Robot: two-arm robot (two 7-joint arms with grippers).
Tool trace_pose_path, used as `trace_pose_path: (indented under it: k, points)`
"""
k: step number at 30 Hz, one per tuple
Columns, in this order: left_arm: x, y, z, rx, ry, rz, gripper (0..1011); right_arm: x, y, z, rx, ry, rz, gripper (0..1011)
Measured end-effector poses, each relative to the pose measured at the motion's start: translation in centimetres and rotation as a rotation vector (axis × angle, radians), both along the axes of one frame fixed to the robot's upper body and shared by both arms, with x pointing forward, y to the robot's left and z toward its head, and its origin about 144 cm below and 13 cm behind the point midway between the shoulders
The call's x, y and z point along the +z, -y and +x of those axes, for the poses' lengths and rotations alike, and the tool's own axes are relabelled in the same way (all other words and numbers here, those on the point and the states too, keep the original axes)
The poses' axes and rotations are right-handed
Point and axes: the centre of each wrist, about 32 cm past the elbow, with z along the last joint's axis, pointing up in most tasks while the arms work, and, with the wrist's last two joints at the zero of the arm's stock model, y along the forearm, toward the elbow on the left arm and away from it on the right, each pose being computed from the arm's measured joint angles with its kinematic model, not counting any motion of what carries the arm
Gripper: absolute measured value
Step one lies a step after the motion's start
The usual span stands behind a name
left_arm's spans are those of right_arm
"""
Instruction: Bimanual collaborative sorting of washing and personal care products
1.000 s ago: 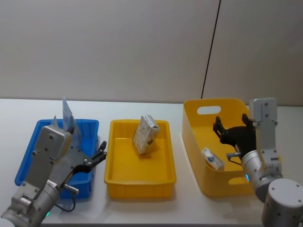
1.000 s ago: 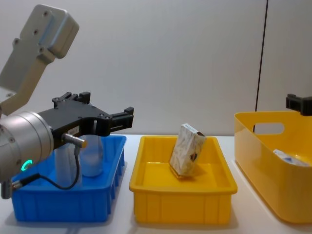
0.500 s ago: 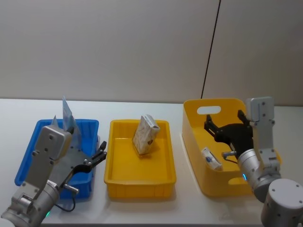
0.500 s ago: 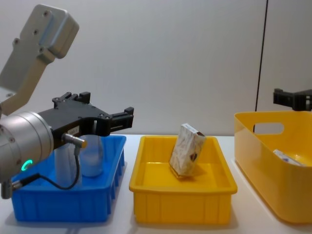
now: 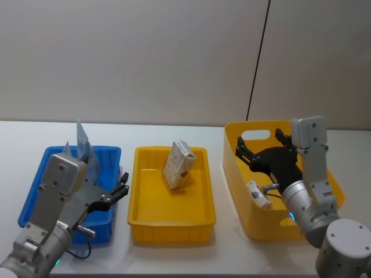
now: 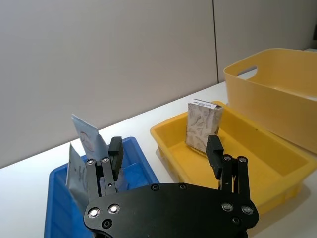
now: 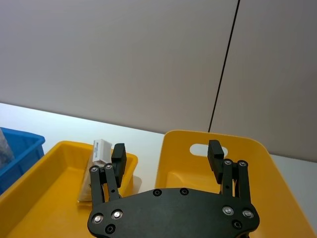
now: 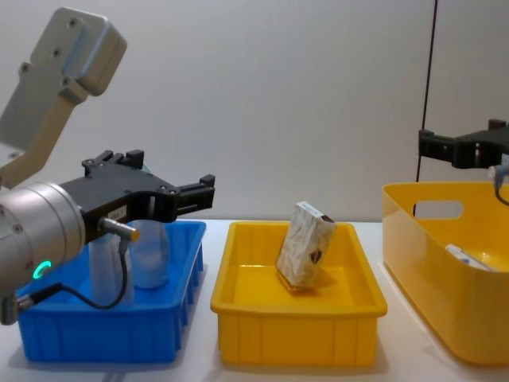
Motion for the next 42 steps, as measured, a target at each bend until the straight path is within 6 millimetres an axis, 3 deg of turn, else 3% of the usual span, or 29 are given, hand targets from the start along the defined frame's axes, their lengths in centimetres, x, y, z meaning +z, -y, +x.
trace_pose_path:
  k: [24,42]
  points:
    - [0.4,-2.1,0.0,0.213,-0.064,-0.01,1001,0.2,-0.3,-0.2,0.039,0.015,-0.001,1004]
    - [-0.7,-3.2,2.9,0.234,-0.134,0.022,1001,0.2,-0.4,-0.2,0.044,0.018,-0.001,1004]
